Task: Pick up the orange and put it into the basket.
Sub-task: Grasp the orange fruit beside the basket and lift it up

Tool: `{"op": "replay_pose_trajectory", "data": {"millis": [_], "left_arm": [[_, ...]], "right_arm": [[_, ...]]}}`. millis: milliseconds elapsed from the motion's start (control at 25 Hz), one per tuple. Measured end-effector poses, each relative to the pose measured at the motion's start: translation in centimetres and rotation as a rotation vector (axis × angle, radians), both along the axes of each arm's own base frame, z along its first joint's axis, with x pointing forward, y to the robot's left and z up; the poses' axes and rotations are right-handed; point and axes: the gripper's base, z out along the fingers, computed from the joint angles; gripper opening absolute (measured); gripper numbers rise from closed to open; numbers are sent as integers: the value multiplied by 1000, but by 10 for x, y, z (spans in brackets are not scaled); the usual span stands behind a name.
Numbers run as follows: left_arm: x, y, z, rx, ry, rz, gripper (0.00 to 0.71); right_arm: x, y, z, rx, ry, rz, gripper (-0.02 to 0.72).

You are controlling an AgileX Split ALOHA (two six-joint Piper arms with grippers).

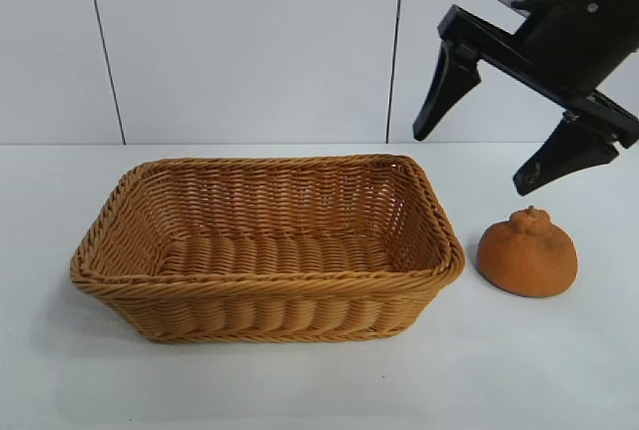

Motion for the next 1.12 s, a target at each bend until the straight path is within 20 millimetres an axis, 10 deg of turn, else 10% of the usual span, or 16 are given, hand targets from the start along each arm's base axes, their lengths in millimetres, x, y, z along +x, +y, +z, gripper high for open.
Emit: {"op": "replay_pose_trajectory", "data": {"millis": [720, 1120], "left_arm": [[0, 0, 0, 0, 0, 0, 661], [0, 0, 0, 0, 0, 0, 661]], "right_arm": [[16, -32, 26, -336, -1, 52, 674], [56, -26, -30, -354, 98, 66, 674]]}}
